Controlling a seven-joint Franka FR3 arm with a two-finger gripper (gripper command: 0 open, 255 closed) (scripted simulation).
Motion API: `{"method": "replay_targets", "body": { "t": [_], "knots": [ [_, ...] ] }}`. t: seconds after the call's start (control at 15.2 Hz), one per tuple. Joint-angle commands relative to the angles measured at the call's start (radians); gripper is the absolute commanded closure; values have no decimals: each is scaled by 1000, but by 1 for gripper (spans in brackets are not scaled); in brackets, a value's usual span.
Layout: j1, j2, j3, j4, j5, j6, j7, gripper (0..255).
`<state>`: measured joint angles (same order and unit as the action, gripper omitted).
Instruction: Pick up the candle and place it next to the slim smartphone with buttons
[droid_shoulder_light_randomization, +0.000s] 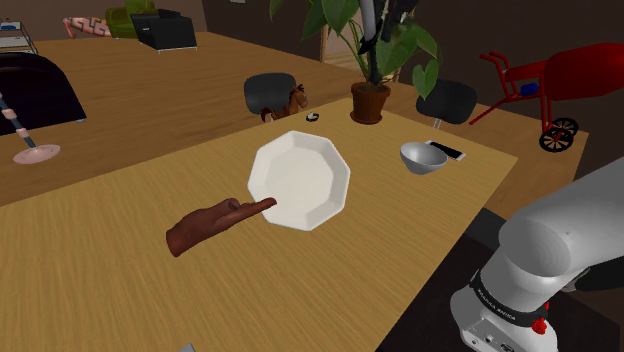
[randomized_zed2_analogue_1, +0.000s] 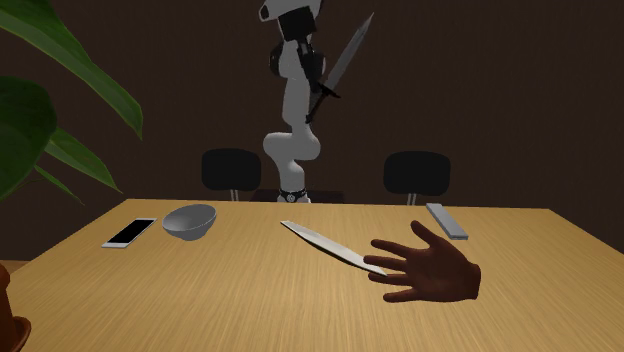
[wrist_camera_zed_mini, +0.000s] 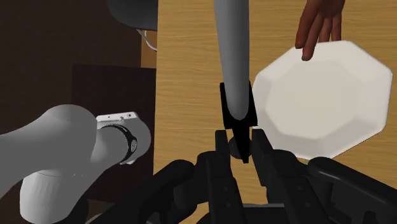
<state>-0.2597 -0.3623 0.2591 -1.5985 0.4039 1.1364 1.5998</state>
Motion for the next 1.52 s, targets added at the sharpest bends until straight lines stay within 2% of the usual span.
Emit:
{"method": "replay_targets", "body": {
  "t": [0.0,0.73,1.45],
  "knots": [
    [-6,-17,-19,-22,-7,-4,-28,255],
    [-70,-148,-213,-287,-134,42,-341,255],
    [-139,-145,-404,-419,-294,126,-625,255]
  ]
}}
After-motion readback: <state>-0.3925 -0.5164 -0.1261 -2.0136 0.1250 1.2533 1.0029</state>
